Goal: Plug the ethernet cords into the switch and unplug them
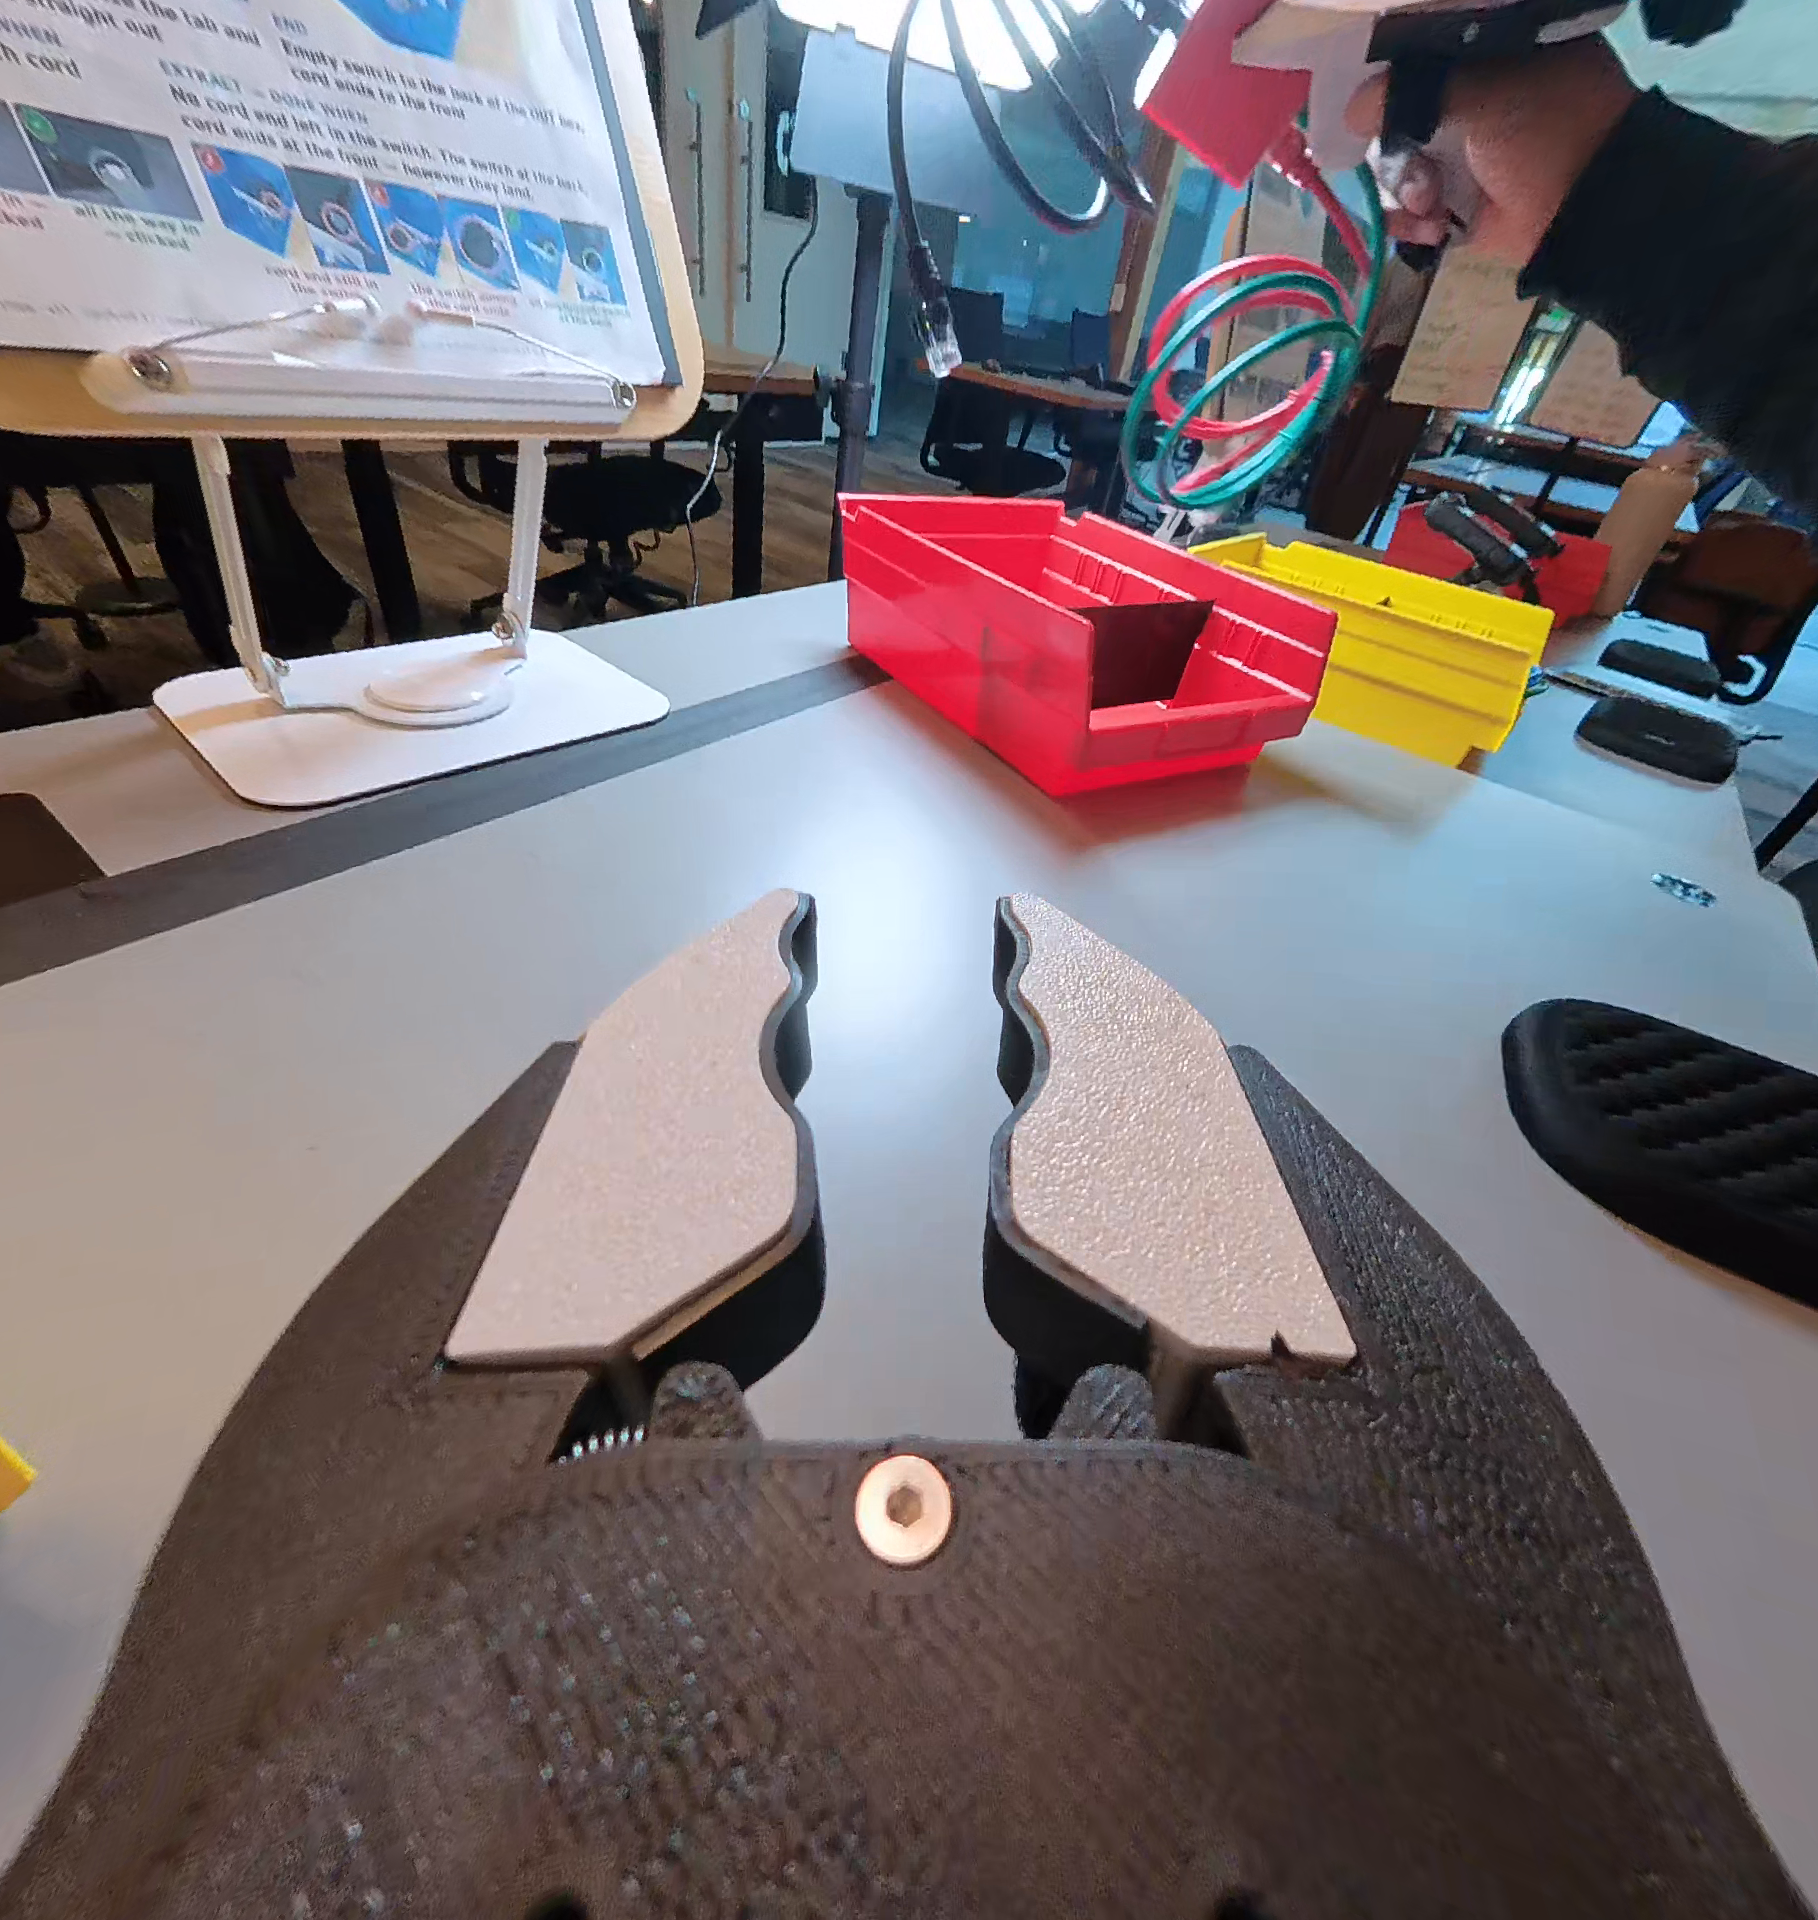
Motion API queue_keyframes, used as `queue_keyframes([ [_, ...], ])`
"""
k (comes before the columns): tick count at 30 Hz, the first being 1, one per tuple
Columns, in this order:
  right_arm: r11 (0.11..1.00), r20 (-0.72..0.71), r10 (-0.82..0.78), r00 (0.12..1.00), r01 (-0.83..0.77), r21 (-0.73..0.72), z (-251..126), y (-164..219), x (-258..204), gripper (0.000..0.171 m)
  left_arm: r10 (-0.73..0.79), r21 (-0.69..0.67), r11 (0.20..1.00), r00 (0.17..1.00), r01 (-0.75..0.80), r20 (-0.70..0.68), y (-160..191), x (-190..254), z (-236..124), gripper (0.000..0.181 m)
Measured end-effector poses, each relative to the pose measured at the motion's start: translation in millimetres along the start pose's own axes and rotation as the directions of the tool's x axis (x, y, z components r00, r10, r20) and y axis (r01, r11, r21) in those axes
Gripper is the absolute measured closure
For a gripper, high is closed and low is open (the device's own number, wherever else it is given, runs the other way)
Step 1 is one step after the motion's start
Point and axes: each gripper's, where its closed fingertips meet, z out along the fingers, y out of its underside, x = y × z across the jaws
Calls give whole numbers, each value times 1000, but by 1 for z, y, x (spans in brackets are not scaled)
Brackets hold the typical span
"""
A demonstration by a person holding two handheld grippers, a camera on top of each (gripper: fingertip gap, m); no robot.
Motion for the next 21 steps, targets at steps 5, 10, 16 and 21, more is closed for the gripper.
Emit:
queue_keyframes([
  [5,986,-11,125,992,-123,116,41,27,10,145,18,-65,998,1000,-18,-1,19,2,9,150],
  [10,920,-77,281,957,-291,-261,85,164,-7,144,53,-74,996,999,-53,7,21,1,8,150],
  [16,769,43,85,995,-38,-638,94,220,-53,144,36,-64,997,999,-35,16,18,-9,6,150],
  [21,684,152,1,988,110,-721,90,212,-67,128,44,-58,997,998,-42,33,5,-18,-3,146],
])
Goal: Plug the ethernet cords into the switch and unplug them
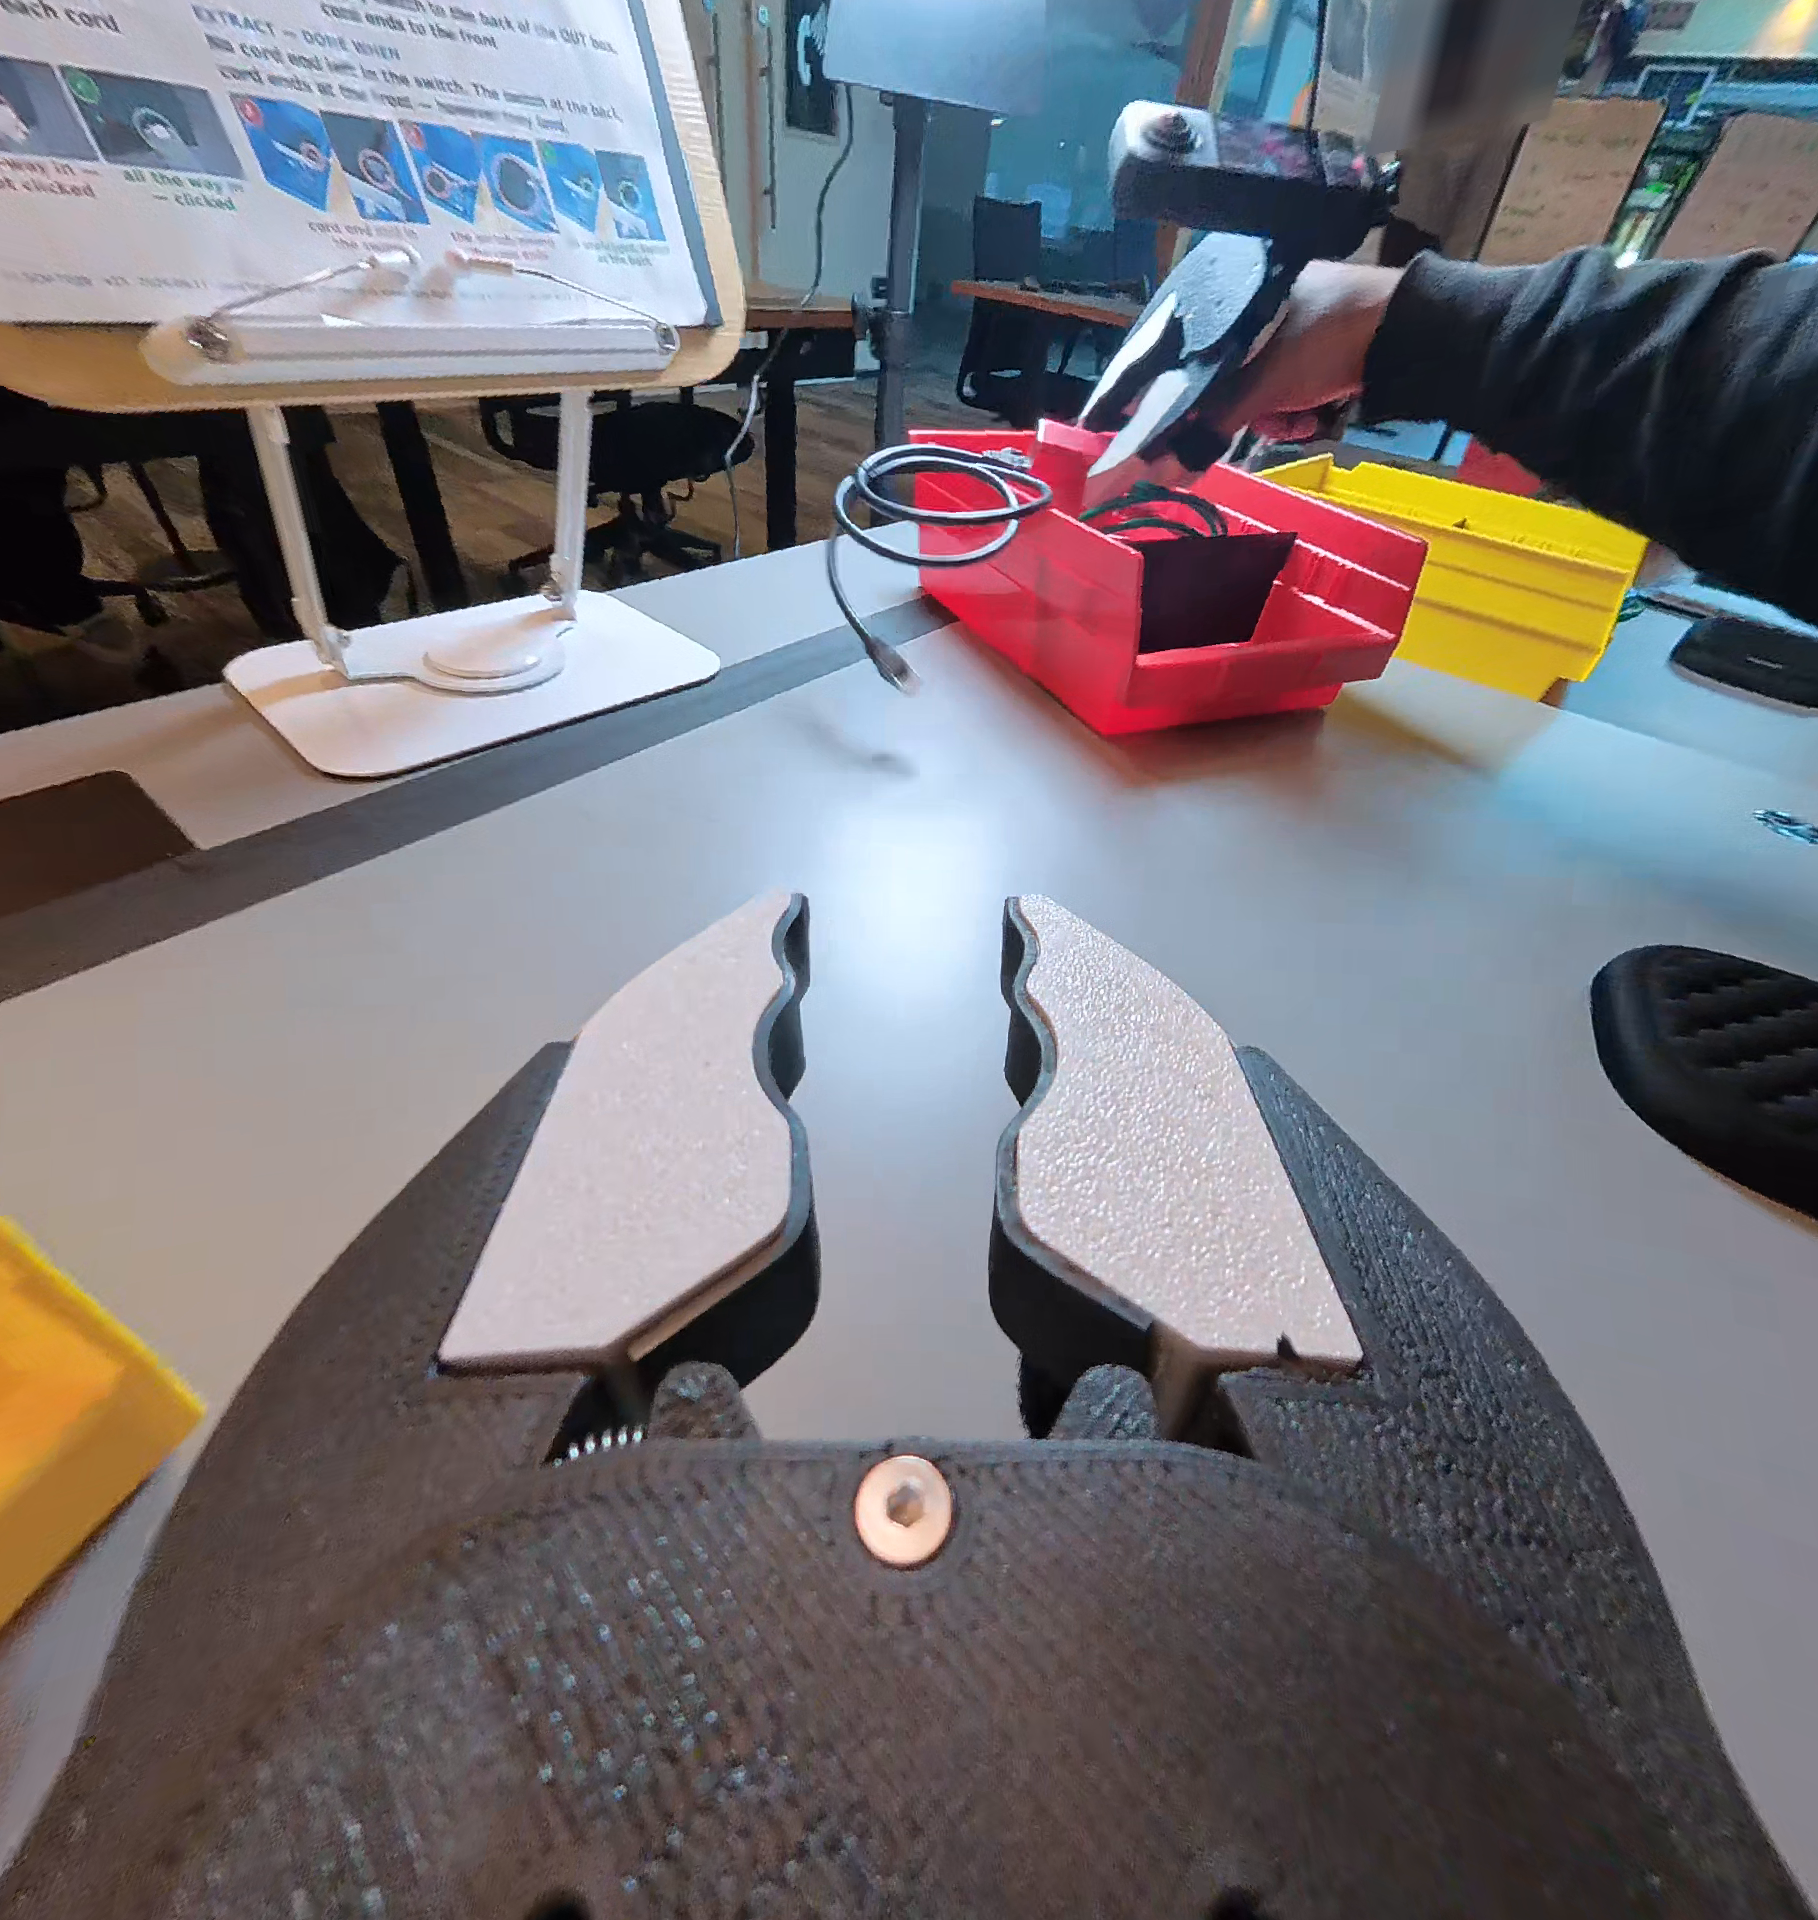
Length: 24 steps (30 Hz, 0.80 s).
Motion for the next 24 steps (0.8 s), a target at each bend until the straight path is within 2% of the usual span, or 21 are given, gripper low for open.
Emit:
queue_keyframes([
  [2,1000,34,-1,999,1,10,-18,-3,-4,112,16,2,1000,999,-17,37,-12,-13,-13,143],
  [6,986,71,12,997,-24,165,-80,-14,-15,109,40,-38,999,986,-34,162,-32,-61,-59,137],
  [8,982,100,-26,995,6,189,-105,-6,-38,109,93,-110,992,961,-67,259,-23,-91,-87,136],
  [10,986,156,-108,982,86,141,-114,18,-78,108,153,-233,969,931,-76,330,3,-120,-111,134],
  [14,950,195,-304,933,311,-9,-91,77,-152,99,216,-444,895,916,-47,339,61,-149,-137,132],
  [18,923,176,-358,917,377,-84,-56,92,-169,94,368,-606,786,879,-120,303,82,-171,-137,129],
  [21,912,174,-373,911,395,-109,-39,86,-158,106,558,-761,609,803,-225,210,93,-199,-132,127],
  [23,913,195,-371,908,396,-104,-27,82,-157,119,568,-819,519,815,-246,115,108,-206,-126,125],
  [24,902,197,-396,897,420,-102,-22,81,-157,130,549,-836,486,833,-255,65,116,-204,-123,131],
])
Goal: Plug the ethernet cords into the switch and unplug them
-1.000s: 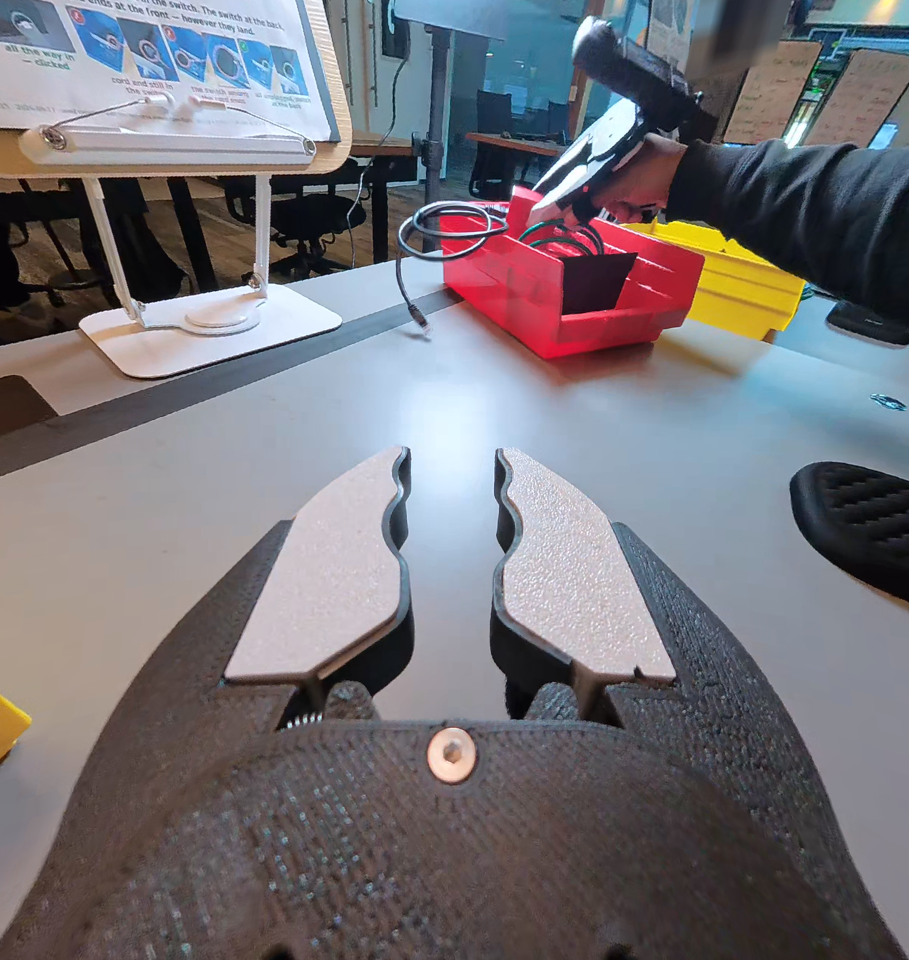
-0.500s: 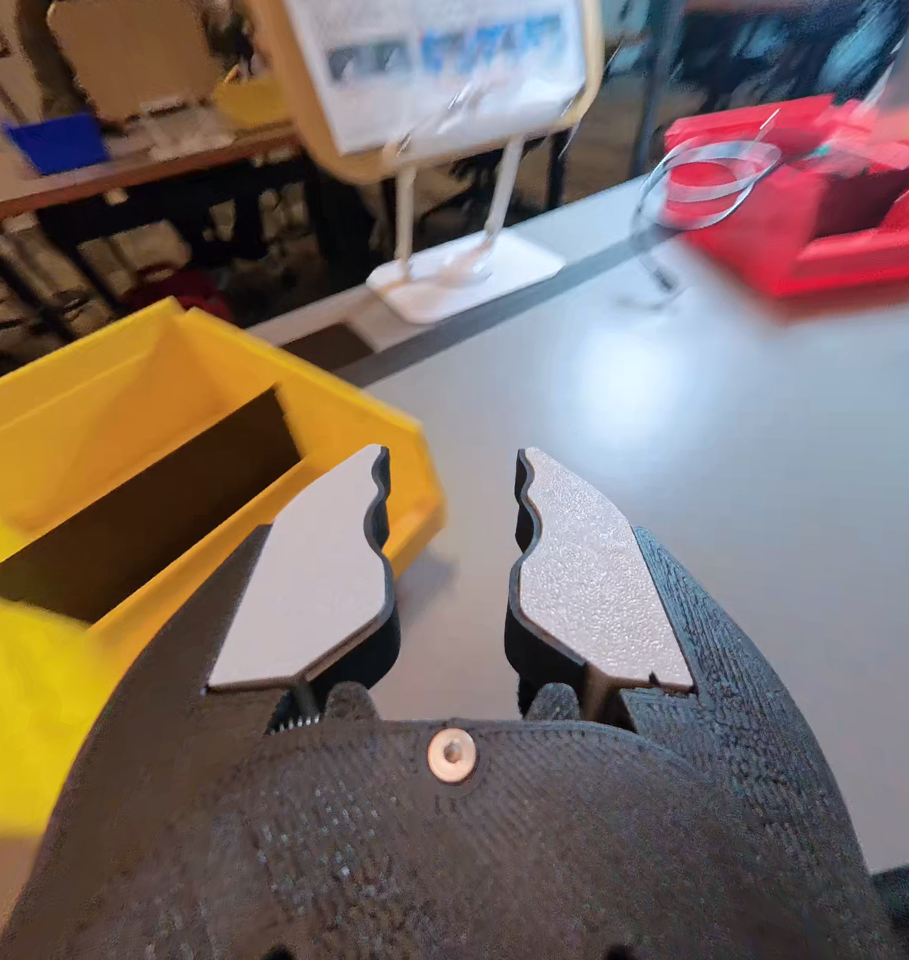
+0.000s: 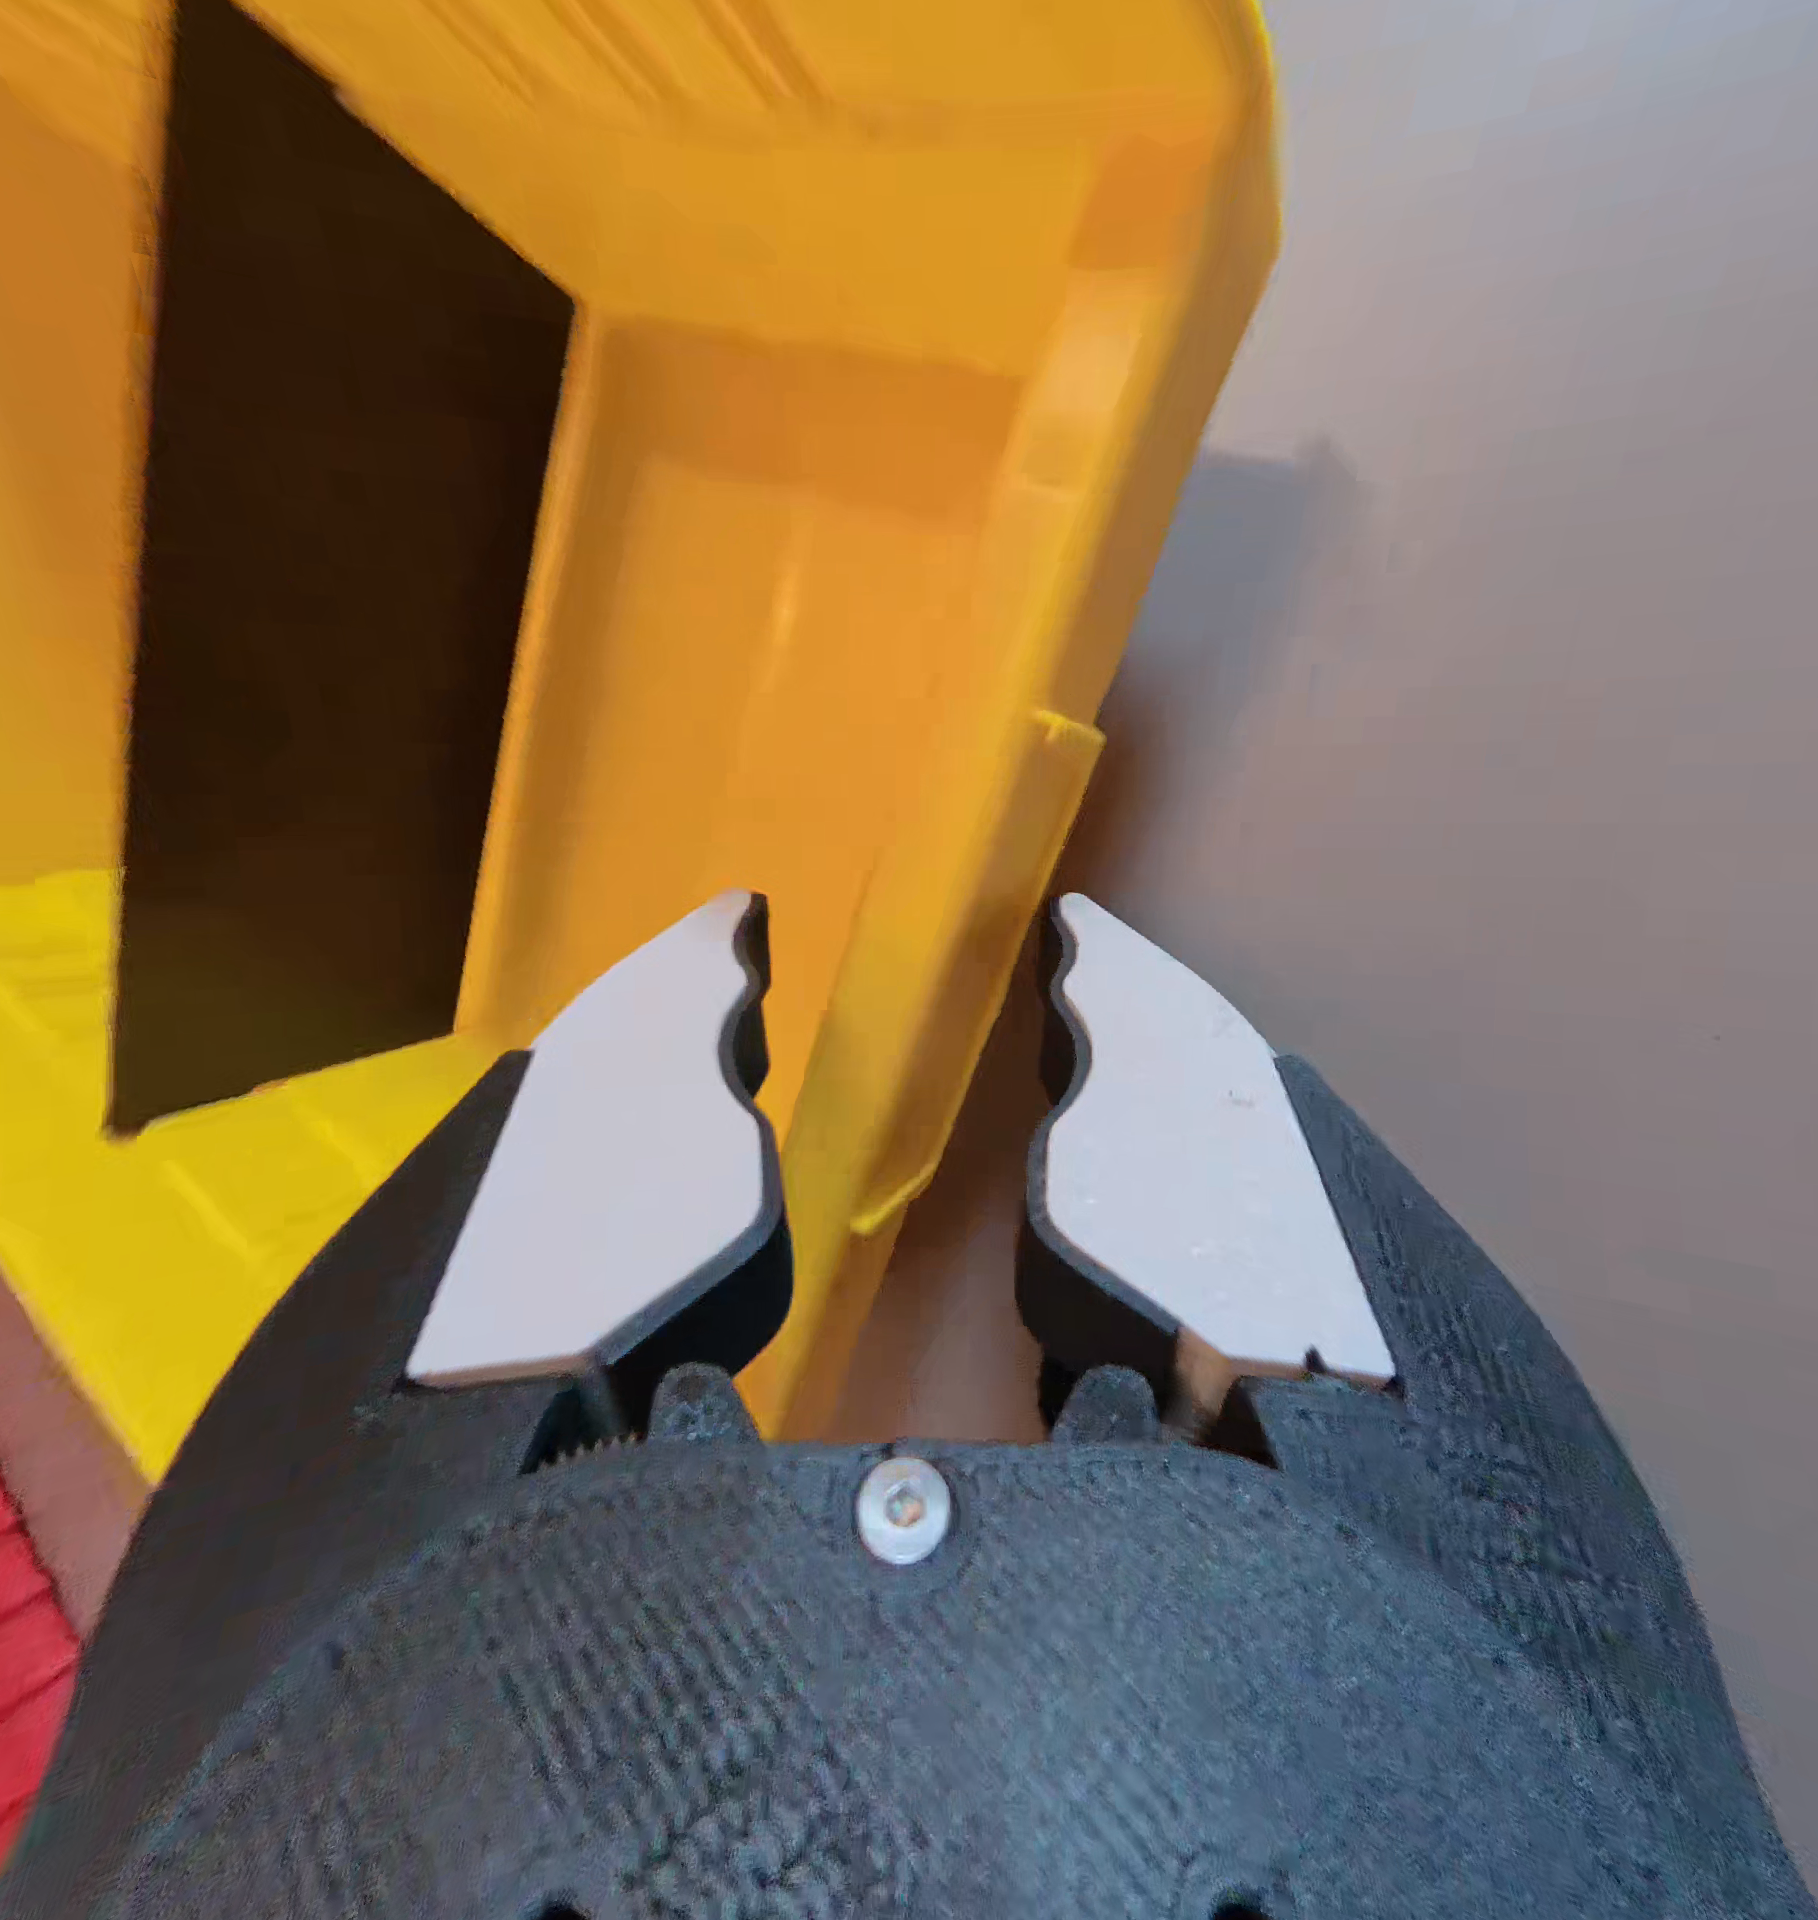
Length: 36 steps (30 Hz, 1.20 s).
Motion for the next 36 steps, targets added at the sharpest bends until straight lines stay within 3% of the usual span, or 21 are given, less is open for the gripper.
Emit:
queue_keyframes([
  [1,1000,-37,-19,999,20,8,3,-3,4,140,48,-27,998,999,-48,7,2,-1,5,136],
  [6,992,-49,-54,997,59,109,-11,-33,-27,141,189,77,978,980,-193,58,-34,20,7,149],
  [14,944,-145,-190,971,221,244,-64,-99,-142,141,393,233,890,918,-392,47,-125,113,-7,149],
  [18,892,-93,-93,991,124,435,-103,-131,-193,133,438,317,844,897,-433,59,-170,130,-1,145],
  [21,725,84,88,993,-121,678,-165,-139,-223,128,318,381,875,948,-299,14,-172,122,-16,138],
  [23,570,175,265,948,-301,765,-197,-120,-218,131,147,490,866,987,-95,-70,-173,122,-44,143],
  [25,419,192,502,843,-431,799,-208,-80,-189,135,-25,578,797,966,175,-257,-182,141,-82,147],
  [28,229,224,751,621,-564,793,-192,-22,-149,132,-127,566,681,836,465,-534,-207,195,-128,145],
  [30,205,245,801,546,-634,746,-169,-7,-144,117,-145,556,654,806,513,-573,-227,227,-139,143],
  [32,175,336,787,518,-710,682,-150,-17,-152,106,-184,536,649,795,540,-578,-250,252,-133,139],
  [35,177,346,789,507,-727,663,-130,-30,-151,110,-247,474,662,765,581,-594,-282,278,-108,130],
  [36,194,313,799,514,-713,674,-125,-30,-148,121,-269,475,683,796,555,-542,-287,279,-94,134],
])
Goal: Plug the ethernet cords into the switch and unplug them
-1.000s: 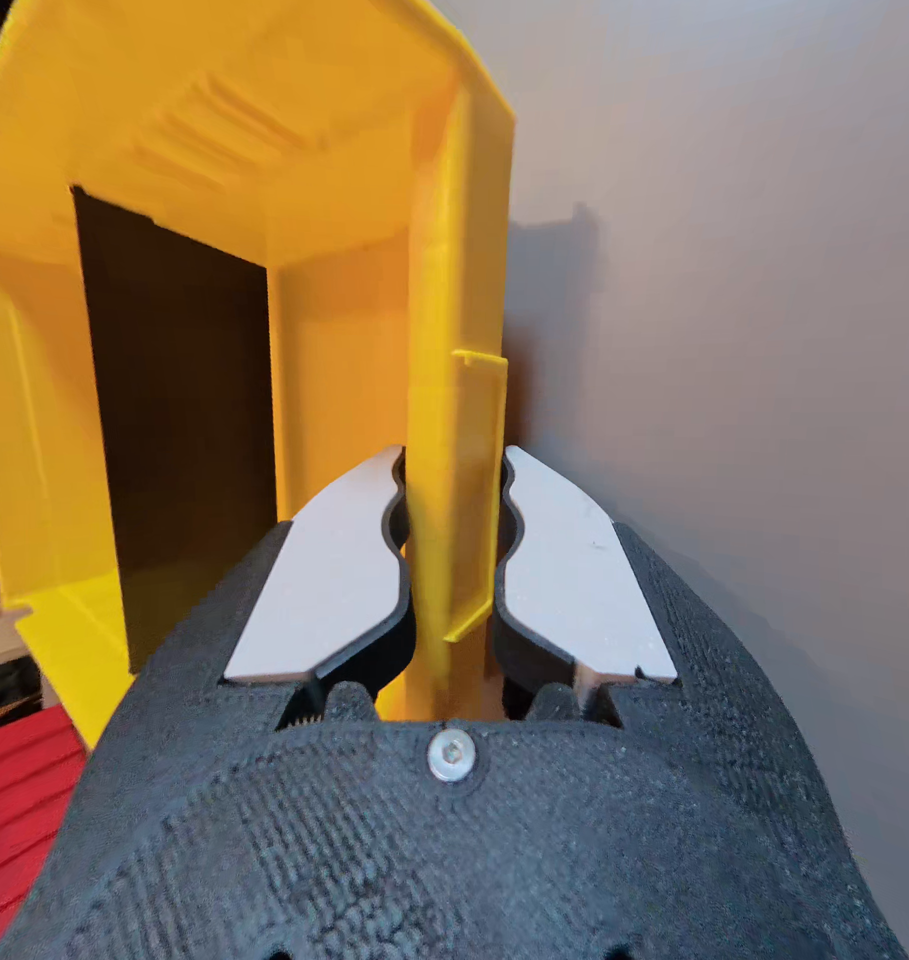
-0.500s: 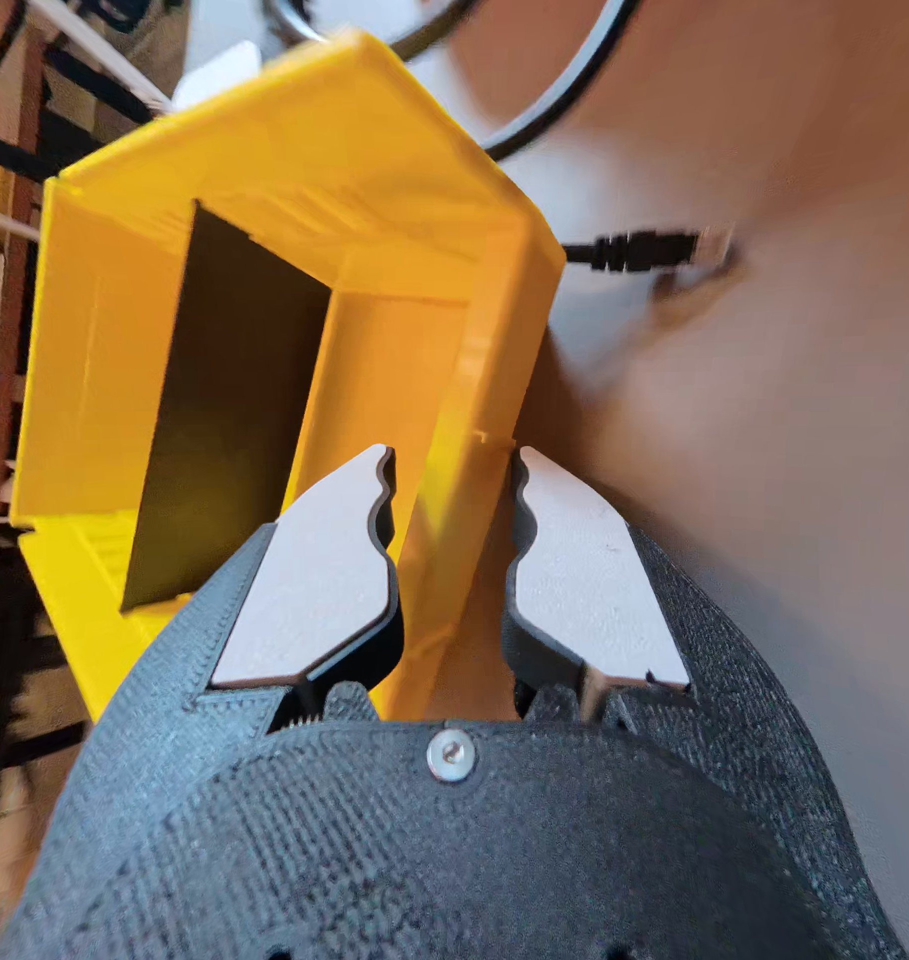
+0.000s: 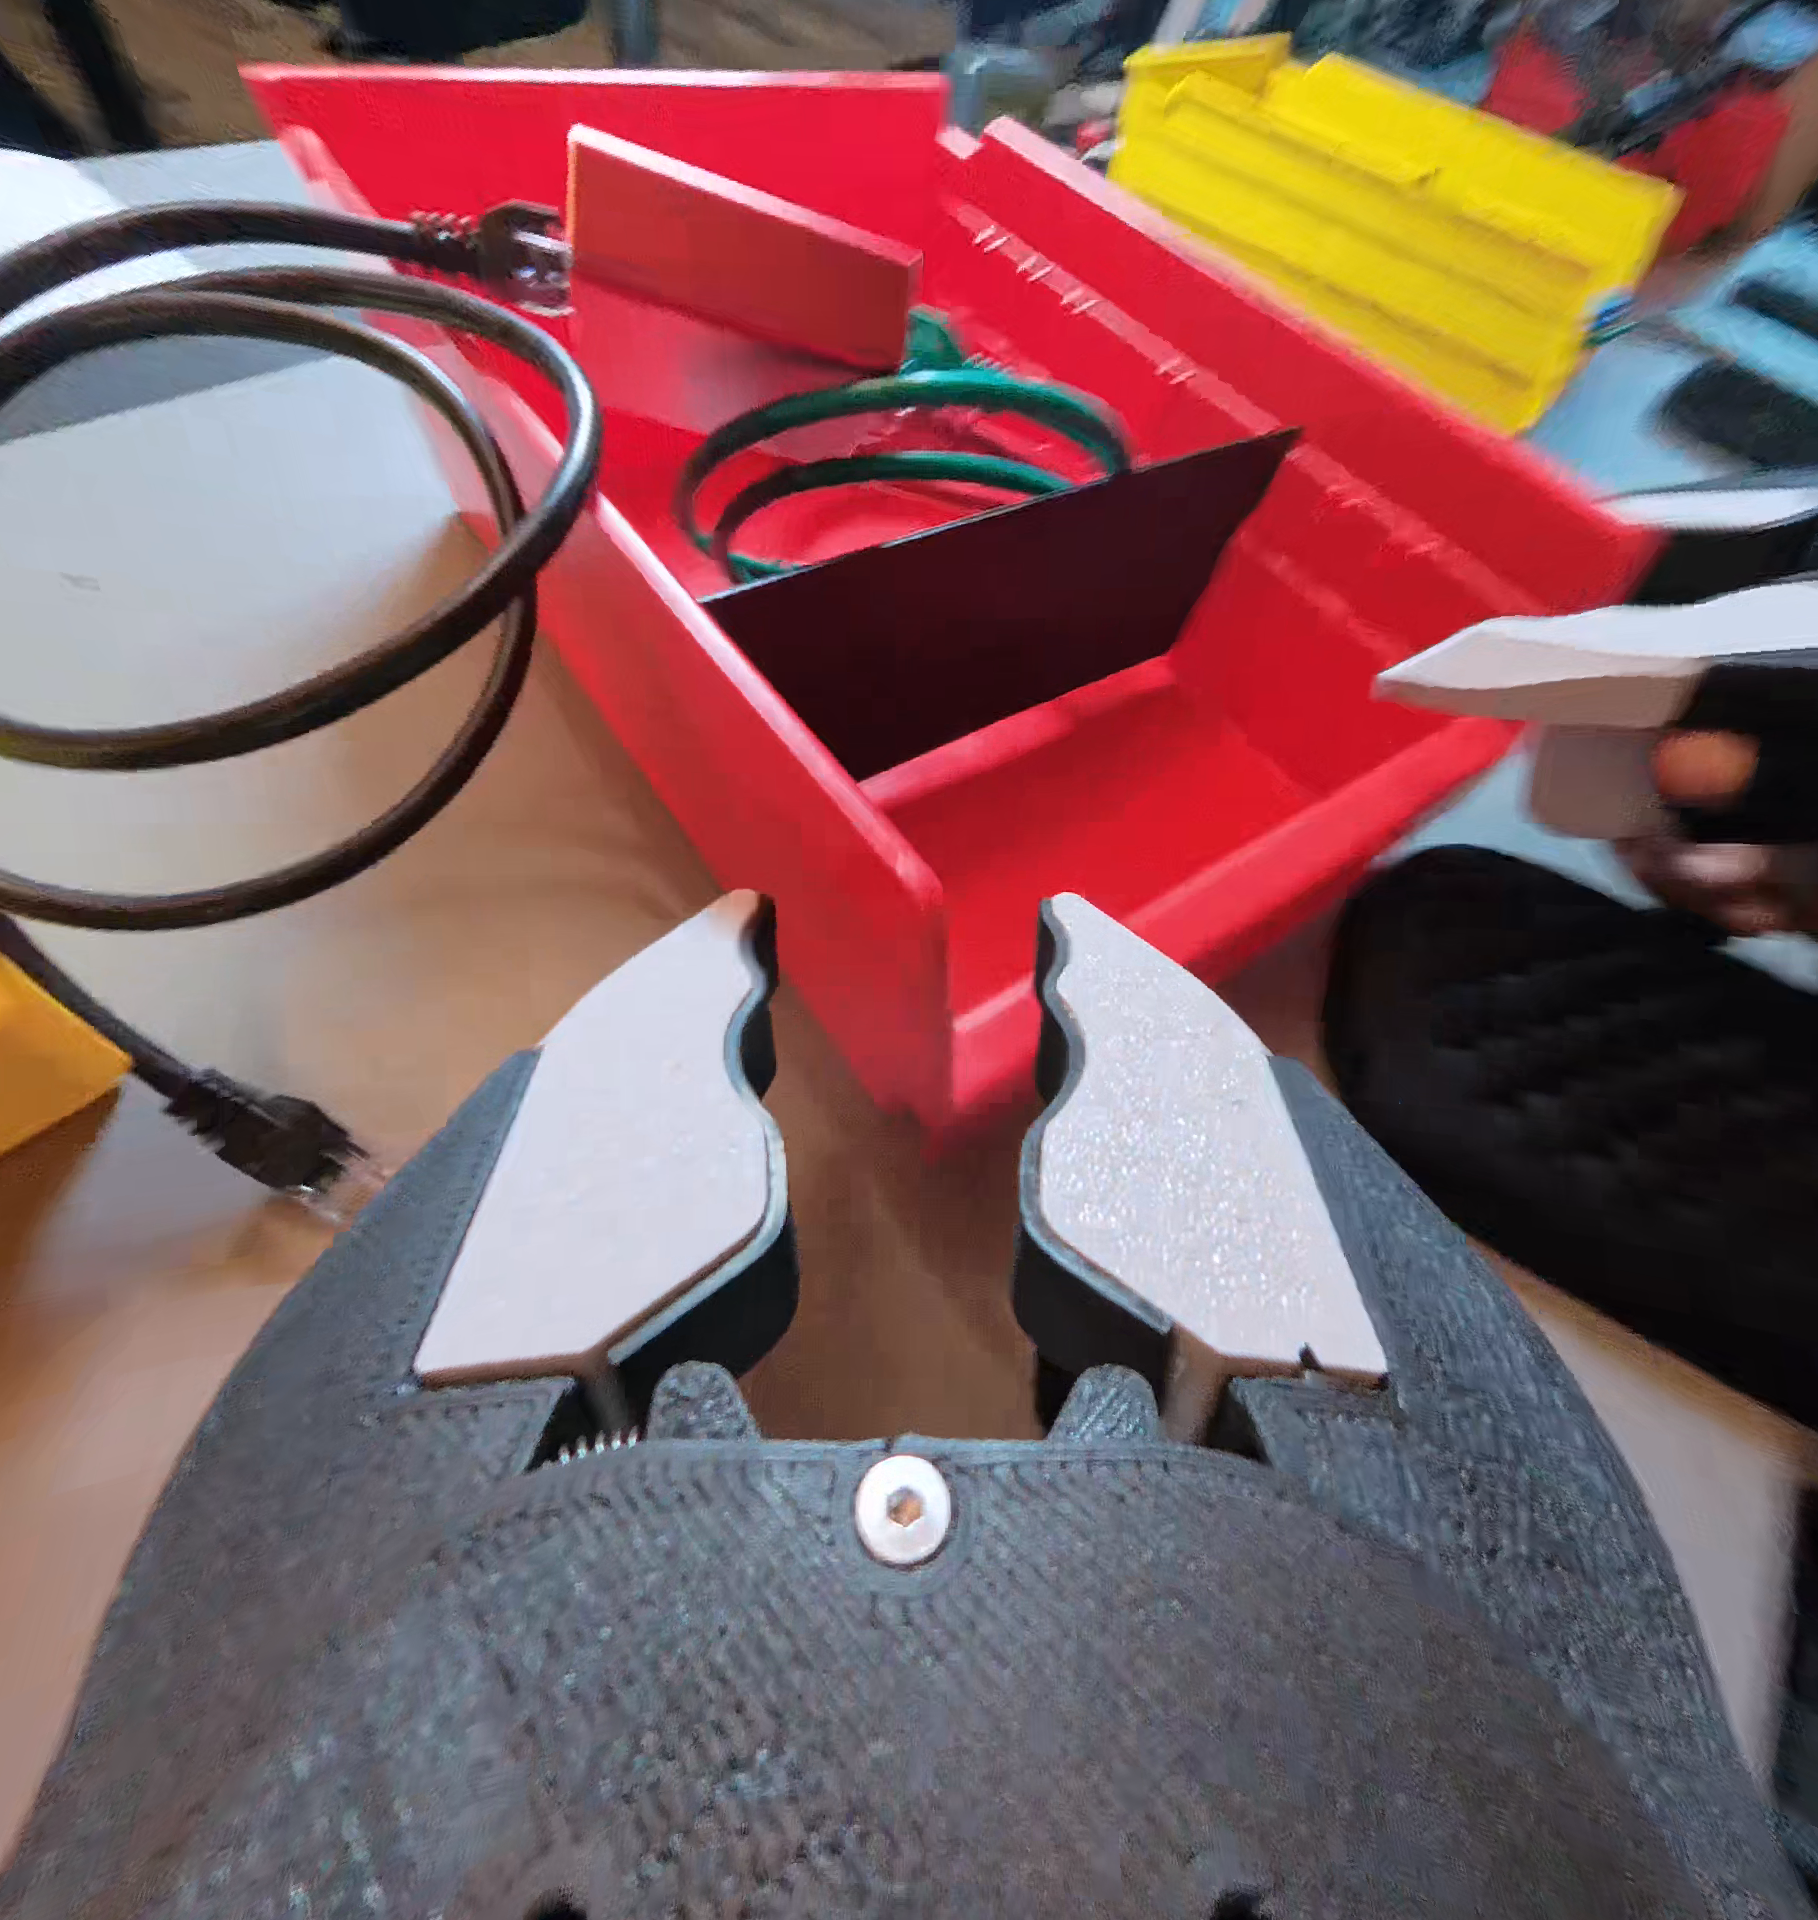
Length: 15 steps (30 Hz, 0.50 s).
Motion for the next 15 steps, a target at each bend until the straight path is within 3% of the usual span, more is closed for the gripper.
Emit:
queue_keyframes([
  [2,998,-64,-60,996,61,18,2,-3,10,142,57,6,998,991,-58,118,-1,-13,14,153],
  [7,973,-199,-204,959,221,69,-17,-17,13,154,102,78,990,981,-116,167,-24,-9,8,160],
  [11,939,-258,-268,928,311,145,-40,-48,-5,155,210,188,948,948,-257,239,-76,-2,-31,168],
  [15,888,-236,-320,918,377,264,-51,-118,-41,156,256,257,896,894,-362,369,-128,-10,-94,170],
])
